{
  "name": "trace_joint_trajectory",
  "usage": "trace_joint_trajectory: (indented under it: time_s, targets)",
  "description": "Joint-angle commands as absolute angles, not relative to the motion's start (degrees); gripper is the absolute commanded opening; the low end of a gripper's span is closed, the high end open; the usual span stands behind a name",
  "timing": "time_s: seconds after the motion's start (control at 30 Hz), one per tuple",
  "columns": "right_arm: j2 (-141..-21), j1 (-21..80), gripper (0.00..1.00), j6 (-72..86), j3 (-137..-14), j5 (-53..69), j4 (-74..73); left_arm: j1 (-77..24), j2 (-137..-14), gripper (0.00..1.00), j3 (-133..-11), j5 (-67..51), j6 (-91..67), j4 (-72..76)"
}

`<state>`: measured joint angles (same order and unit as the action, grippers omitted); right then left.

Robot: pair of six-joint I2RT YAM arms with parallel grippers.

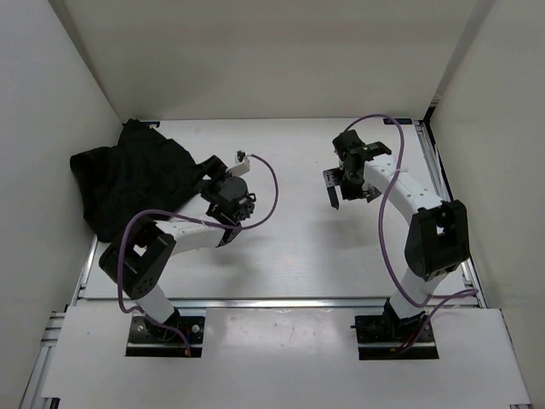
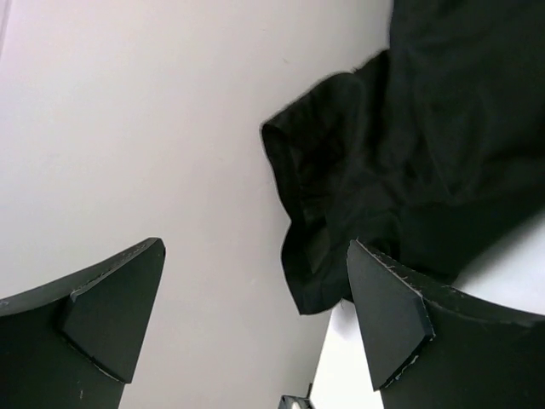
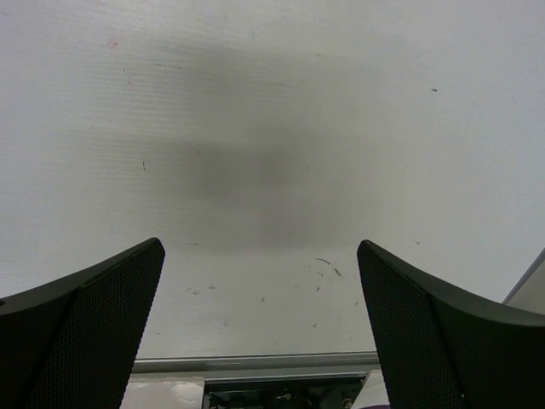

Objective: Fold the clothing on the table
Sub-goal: Flatten the skirt out

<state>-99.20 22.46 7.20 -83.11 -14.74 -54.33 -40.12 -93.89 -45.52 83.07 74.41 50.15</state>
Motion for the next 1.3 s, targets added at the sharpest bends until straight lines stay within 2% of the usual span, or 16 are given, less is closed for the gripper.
trace_joint_trajectory:
  time_s: [0.0,0.1,0.17,0.23,0.27,0.3,0.33,0.37,0.43,0.6,0.67,0.73,0.8,0.87,1.0,1.27]
  targets:
    - [-98.79,21.71,0.99,5.89,-82.44,-13.54,-52.30,-39.99,-91.93,0.99,-50.53,96.06,84.26,64.30]
    - [-98.35,21.27,0.99,5.72,-82.26,-13.09,-52.47,-42.88,-90.01,0.98,-57.09,94.66,89.38,74.51]
    - [-98.09,20.40,0.99,5.37,-82.35,-13.53,-52.29,-44.29,-87.30,0.99,-62.29,91.43,81.35,68.61]
    - [-98.17,20.31,0.99,5.45,-82.79,-12.75,-52.47,-45.78,-83.43,0.99,-69.41,83.64,41.62,19.37]
    - [-98.35,20.30,0.99,5.28,-82.79,-12.31,-52.47,-45.44,-82.97,0.99,-78.31,72.97,29.57,3.94]
    - [-98.00,19.61,1.00,5.27,-82.88,-12.04,-52.30,-43.44,-83.93,0.98,-91.71,64.34,6.21,-25.46]
    - [-97.91,19.51,0.99,5.53,-82.45,-11.95,-52.56,-35.67,-86.11,0.96,-100.63,41.10,-9.42,-41.06]
    - [-97.91,19.60,0.99,5.45,-82.88,-11.95,-52.30,-24.46,-86.92,0.90,-101.68,14.59,-13.58,-44.35]
    - [-97.65,19.34,0.99,5.54,-82.96,-12.48,-52.91,-15.43,-85.18,0.88,-92.95,-3.44,-20.71,-42.38]
    - [-96.59,18.72,0.99,5.63,-81.04,-11.16,-52.73,-17.15,-89.54,0.79,-88.43,10.89,-20.55,-52.98]
    - [-96.42,18.81,0.99,5.80,-79.99,-11.07,-52.73,-14.09,-90.96,0.61,-83.88,7.67,-23.45,-55.01]
    - [-96.50,19.07,1.00,5.71,-79.81,-10.81,-52.73,-11.44,-89.57,0.54,-78.09,3.54,-23.82,-52.49]
    - [-95.89,19.07,0.99,5.71,-79.19,-10.55,-52.65,-12.39,-85.89,0.56,-75.77,5.44,-23.29,-50.36]
    - [-95.80,19.25,0.99,6.15,-78.14,-10.37,-52.82,-14.14,-85.26,0.73,-76.02,7.98,-22.59,-51.59]
    - [-95.80,19.95,0.99,6.94,-77.70,-10.46,-53.61,-13.89,-82.19,0.83,-74.01,4.94,-21.27,-49.40]
    - [-94.04,19.86,0.99,8.35,-76.20,-7.12,-53.43,-9.24,-79.98,0.83,-69.26,4.75,-21.71,-44.39]
